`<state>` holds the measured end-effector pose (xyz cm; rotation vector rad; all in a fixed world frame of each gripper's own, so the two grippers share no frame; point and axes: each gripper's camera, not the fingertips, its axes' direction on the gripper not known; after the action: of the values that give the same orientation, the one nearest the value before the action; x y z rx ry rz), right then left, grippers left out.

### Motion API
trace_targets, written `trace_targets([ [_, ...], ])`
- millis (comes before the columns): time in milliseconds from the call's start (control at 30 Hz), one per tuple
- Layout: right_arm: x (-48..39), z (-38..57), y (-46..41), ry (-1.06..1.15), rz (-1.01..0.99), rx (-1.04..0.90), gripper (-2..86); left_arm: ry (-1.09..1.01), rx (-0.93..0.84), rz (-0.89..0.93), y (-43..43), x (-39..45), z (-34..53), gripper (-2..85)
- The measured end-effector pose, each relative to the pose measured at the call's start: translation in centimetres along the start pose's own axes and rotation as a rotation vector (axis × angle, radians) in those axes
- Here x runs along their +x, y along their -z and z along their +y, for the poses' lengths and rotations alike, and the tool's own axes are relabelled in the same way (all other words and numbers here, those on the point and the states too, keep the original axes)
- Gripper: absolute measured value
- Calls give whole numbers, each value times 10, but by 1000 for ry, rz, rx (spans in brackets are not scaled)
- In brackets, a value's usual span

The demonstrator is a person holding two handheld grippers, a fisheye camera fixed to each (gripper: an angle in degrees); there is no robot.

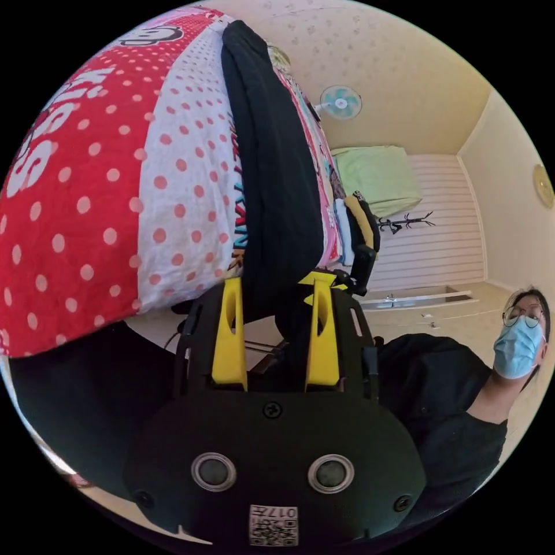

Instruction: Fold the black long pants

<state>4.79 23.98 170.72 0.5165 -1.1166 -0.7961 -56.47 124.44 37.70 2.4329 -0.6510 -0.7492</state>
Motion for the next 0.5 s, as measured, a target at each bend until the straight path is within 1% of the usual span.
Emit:
trace_targets([
  [133, -7, -1, -22, 19, 96, -18, 138, -42, -70, -135, -20, 11, -5, 155],
  [200, -10, -1, -32, 74, 147, -47, 127, -30, -90, -213, -26, 9, -6, 115],
  [233, -10, 0, -33, 98, 163, -51, 123, -27, -91, -229, -26, 8, -5, 108],
  [267, -9, 2, -36, 131, 168, -57, 136, -22, -90, -216, -26, 2, -3, 93],
  [367, 7, 6, -45, 76, 132, -131, 149, 21, -76, -99, -25, -16, 5, 65],
  [433, 14, 11, -54, 82, 145, -206, 122, 39, -52, -73, -22, -19, 13, 64],
  [500, 20, 14, -48, 89, 22, -221, 74, 27, -18, -102, -15, -14, 24, 70],
])
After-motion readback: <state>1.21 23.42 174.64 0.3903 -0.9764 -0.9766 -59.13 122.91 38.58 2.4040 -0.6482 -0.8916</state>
